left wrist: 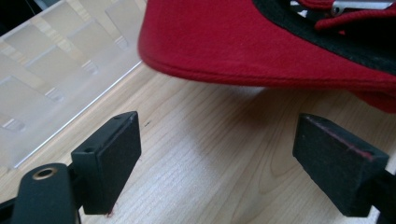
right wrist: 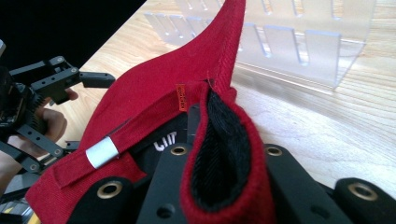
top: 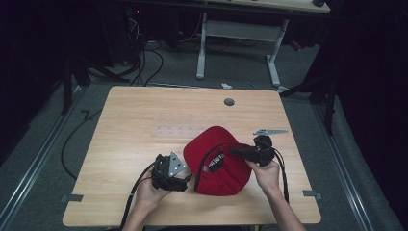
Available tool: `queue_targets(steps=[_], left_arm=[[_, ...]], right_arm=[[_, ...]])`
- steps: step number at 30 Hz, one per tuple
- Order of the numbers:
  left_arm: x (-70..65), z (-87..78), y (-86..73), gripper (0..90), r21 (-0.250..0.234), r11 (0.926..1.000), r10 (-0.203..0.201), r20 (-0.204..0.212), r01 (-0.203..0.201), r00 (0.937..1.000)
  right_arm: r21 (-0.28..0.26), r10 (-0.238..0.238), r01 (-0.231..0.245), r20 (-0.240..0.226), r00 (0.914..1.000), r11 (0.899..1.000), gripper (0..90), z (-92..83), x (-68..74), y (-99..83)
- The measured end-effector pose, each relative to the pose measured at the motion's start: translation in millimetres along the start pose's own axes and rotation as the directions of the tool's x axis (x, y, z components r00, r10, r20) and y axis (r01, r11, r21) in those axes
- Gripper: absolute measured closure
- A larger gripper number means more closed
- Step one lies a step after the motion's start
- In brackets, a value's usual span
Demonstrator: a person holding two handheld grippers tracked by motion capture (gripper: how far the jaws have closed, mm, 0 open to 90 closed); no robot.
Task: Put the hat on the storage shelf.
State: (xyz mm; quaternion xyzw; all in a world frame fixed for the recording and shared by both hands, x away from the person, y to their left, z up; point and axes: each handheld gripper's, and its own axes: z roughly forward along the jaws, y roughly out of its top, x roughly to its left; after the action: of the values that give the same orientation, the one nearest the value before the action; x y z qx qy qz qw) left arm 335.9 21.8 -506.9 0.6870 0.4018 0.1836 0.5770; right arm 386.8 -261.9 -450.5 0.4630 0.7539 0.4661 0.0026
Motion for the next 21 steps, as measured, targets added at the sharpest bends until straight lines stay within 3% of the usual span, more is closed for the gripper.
queue_targets(steps=[12,21], left_arm=[[-1.4,-2.1,1.7,15.3,-0.022,0.9997,0.001,-0.002,-0.001,1.0000],[-3.4,-2.4,-0.9,17.6,-0.007,0.9989,0.047,0.015,-0.047,0.9988]], right_arm=[[0.052,-0.013,0.014,-0.003,0.9999,0.999,82.4,13.4,5.8,2.8],[0.096,-0.009,0.010,-0.006,0.9999,0.995,82.4,18.5,9.9,4.1]])
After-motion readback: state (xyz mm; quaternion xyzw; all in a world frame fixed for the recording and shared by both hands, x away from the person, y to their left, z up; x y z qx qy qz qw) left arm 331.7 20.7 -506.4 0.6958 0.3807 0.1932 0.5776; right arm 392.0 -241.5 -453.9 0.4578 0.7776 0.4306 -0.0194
